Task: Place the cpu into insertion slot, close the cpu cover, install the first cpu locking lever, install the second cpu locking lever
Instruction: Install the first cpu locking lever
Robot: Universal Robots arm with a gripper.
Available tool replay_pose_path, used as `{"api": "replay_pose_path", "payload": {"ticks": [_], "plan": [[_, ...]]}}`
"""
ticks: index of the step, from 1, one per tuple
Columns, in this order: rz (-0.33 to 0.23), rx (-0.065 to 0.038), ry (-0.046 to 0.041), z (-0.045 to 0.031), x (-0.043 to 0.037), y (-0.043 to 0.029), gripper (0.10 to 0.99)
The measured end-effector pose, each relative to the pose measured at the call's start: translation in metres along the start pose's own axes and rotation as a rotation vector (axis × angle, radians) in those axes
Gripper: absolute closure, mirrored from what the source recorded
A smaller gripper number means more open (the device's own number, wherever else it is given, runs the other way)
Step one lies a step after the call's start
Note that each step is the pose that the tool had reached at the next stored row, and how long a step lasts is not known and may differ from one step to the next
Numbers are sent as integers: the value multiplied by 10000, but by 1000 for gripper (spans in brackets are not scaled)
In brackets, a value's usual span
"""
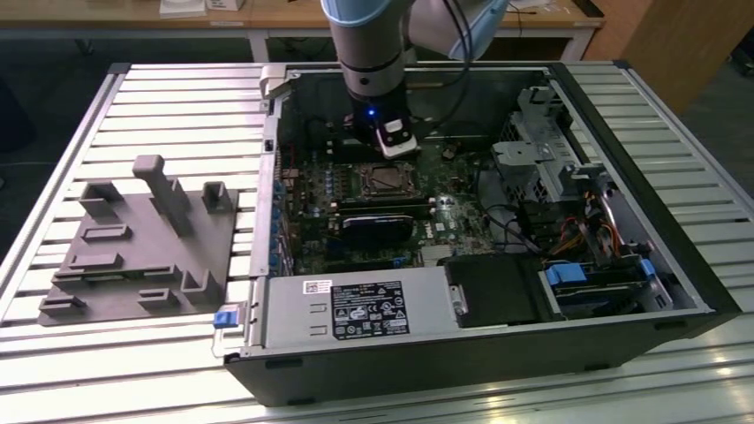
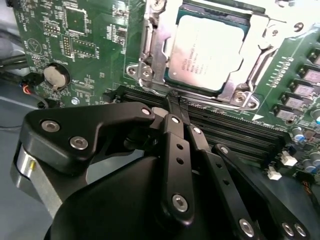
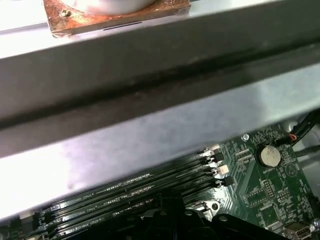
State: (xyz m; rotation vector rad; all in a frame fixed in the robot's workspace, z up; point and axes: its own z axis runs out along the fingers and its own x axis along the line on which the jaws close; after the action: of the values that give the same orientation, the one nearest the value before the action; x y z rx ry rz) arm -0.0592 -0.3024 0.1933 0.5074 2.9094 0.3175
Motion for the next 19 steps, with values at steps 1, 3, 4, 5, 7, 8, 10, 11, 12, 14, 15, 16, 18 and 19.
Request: {"api": "replay_pose_path", "payload": {"ticks": [1,3,4,5,7,8,10,11,12,14,15,16,18,19], "plan": [[28,0,-5,-1,8,-2,980],[62,-3,-9,-2,17,-3,980],[71,-5,-10,-1,19,-1,980],[78,-6,-11,0,20,0,980],[108,-3,-18,1,20,1,980],[140,1,-26,2,20,1,980],[217,14,-46,5,19,1,980],[260,18,-59,8,19,0,980],[304,15,-70,14,19,1,980],[383,34,-87,17,19,-1,980],[403,39,-90,18,20,-2,980],[408,37,-91,19,20,-2,980],[419,-5,-77,19,20,-3,980],[426,-33,-68,20,20,-2,980]]}}
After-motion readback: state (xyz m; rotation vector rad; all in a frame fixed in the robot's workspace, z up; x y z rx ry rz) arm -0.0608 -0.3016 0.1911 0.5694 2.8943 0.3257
